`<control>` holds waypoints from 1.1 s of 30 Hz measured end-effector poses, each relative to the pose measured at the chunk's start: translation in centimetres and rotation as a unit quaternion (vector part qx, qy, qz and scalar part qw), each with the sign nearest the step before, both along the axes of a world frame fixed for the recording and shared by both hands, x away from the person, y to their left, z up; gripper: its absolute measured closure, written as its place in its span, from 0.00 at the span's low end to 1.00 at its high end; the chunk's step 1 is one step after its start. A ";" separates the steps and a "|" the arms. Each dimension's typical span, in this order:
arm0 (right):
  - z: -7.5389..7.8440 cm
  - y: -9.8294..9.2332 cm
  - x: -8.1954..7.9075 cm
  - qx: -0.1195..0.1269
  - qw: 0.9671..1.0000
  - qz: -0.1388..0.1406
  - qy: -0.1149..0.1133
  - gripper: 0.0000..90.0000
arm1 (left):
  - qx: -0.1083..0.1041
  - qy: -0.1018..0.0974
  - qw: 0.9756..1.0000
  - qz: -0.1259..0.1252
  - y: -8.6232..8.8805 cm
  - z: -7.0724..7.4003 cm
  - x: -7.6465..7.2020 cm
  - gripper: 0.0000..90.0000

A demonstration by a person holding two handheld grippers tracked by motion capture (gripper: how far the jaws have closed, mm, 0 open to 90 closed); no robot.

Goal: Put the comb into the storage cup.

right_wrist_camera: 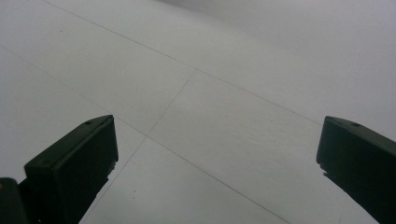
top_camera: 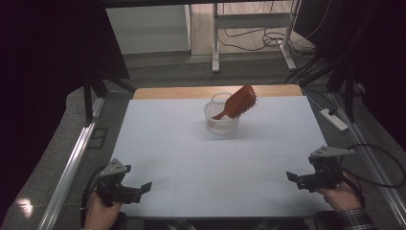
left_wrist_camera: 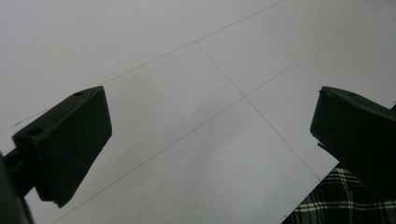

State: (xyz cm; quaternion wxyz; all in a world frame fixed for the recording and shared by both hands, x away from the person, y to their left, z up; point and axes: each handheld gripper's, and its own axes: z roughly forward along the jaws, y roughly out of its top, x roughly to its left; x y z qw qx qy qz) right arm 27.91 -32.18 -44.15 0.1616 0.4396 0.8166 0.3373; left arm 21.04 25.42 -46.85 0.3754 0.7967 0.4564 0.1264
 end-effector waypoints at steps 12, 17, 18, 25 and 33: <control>-0.1 -0.6 -1.0 -0.007 1.000 -0.010 -0.002 0.00 | 0.001 -0.001 1.000 0.000 0.0 0.0 0.0 0.00; -0.1 -0.9 -1.3 -0.010 1.000 -0.015 -0.003 0.00 | 0.001 -0.001 1.000 0.000 0.0 0.0 0.0 0.00; -0.1 -1.0 -1.4 -0.011 1.000 -0.017 -0.001 0.00 | 0.001 -0.001 1.000 0.000 0.0 0.0 0.0 0.00; -0.1 -1.3 -1.9 -0.017 1.000 -0.022 -0.002 0.00 | 0.001 -0.002 1.000 0.000 0.0 0.0 0.0 0.00; -0.1 -1.1 -2.3 -0.037 0.999 -0.024 0.000 0.00 | 0.001 -0.003 1.000 0.002 0.0 0.0 -0.1 0.00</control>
